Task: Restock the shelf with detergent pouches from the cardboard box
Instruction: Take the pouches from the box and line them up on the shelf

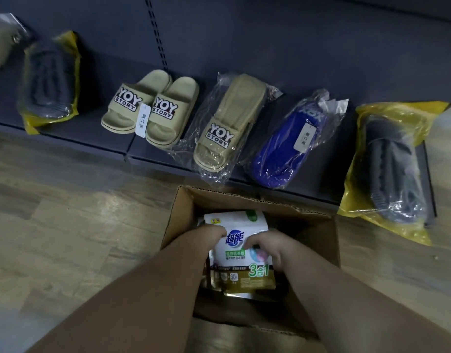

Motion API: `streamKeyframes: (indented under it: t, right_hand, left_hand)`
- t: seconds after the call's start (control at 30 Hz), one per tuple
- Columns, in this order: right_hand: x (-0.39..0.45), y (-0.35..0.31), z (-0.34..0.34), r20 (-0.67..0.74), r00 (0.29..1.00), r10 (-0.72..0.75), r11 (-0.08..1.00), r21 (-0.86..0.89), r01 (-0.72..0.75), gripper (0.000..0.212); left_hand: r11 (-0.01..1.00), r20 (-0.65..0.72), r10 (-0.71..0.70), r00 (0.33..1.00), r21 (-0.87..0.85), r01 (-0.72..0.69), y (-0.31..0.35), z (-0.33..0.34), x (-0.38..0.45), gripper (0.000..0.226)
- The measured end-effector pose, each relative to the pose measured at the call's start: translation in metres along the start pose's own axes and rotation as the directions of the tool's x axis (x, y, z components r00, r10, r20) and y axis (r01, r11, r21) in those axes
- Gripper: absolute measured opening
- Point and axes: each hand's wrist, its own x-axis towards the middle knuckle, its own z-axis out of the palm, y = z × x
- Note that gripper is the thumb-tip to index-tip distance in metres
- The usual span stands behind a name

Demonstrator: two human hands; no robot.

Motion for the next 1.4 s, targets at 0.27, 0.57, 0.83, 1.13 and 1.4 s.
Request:
streamKeyframes:
  t: [0.27, 0.57, 0.83, 1.13, 1.4]
  right_hand:
    - [-0.06, -0.009, -0.015, -0.045, 0.976, -0.212, 0.966, 0.143, 0.216, 0.033]
    - [-0.164, -0.043, -0.05, 0.004, 0.865, -0.502, 0.852, 0.176, 0.494, 0.037]
    - [-0.269, -0.133, -0.11, -0.132, 0.541, -0.831, 0.513, 0.196, 0.836, 0.036]
    - [-0.355, -0.227, -0.201, -0.303, 0.163, -0.939, 0.169, 0.007, 0.986, 0.039]
    - [-0.36, -0.256, -0.27, -0.434, 0.104, -0.895, 0.147, -0.068, 0.987, 0.029]
  left_hand:
    - [0.903, 0.006, 0.216, 0.976, -0.381, -0.197, -0.002, -0.014, -0.04, 0.019]
    - [0.628, -0.132, 0.625, 0.769, -0.5, -0.597, 0.029, -0.029, -0.137, 0.021]
    - [0.267, -0.213, 0.894, 0.394, -0.453, -0.851, 0.153, -0.063, -0.247, 0.023]
    - [-0.085, -0.249, 0.968, 0.016, -0.39, -0.917, 0.296, -0.06, -0.344, 0.027]
    - [-0.134, -0.255, 0.967, -0.015, -0.455, -0.88, 0.366, -0.015, -0.358, 0.019]
